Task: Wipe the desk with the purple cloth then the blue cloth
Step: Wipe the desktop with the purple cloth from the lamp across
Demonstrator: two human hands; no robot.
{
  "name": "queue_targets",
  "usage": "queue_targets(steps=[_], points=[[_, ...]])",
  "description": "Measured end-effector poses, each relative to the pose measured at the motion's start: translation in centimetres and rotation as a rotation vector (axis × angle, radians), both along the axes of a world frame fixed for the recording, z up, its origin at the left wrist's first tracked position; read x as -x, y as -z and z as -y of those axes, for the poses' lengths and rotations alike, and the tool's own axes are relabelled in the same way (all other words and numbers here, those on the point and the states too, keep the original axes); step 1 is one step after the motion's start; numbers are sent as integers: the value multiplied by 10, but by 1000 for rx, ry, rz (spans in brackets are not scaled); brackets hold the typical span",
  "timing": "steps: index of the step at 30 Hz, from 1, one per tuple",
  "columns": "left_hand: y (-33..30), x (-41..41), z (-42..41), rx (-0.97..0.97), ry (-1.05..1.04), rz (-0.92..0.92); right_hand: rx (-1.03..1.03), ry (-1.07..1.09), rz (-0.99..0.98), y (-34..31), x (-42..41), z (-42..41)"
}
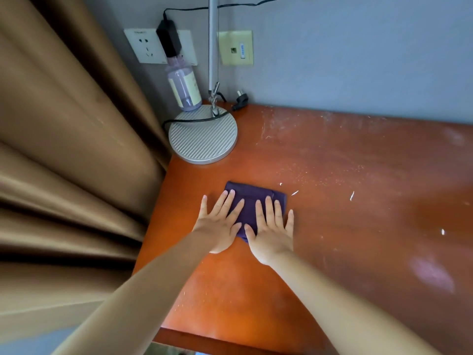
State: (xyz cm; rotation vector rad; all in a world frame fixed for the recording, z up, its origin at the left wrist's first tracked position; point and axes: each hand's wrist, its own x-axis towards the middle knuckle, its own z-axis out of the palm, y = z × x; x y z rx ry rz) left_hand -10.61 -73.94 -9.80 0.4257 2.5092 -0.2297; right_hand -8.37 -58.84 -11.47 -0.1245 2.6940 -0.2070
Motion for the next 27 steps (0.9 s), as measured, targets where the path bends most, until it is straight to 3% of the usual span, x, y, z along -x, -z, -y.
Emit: queue_targets(steps=[8, 12, 20, 27], points=[[9, -50, 16, 35, -101, 12, 23, -132, -36, 6, -32, 12], [6, -37, 15, 16, -78, 15, 22, -134, -53, 7, -22, 7], [1, 34, -32, -5, 79, 24, 0, 99, -40, 5, 15, -33], [1, 37, -59, 17, 33, 19, -63, 23, -4, -1, 33, -58]])
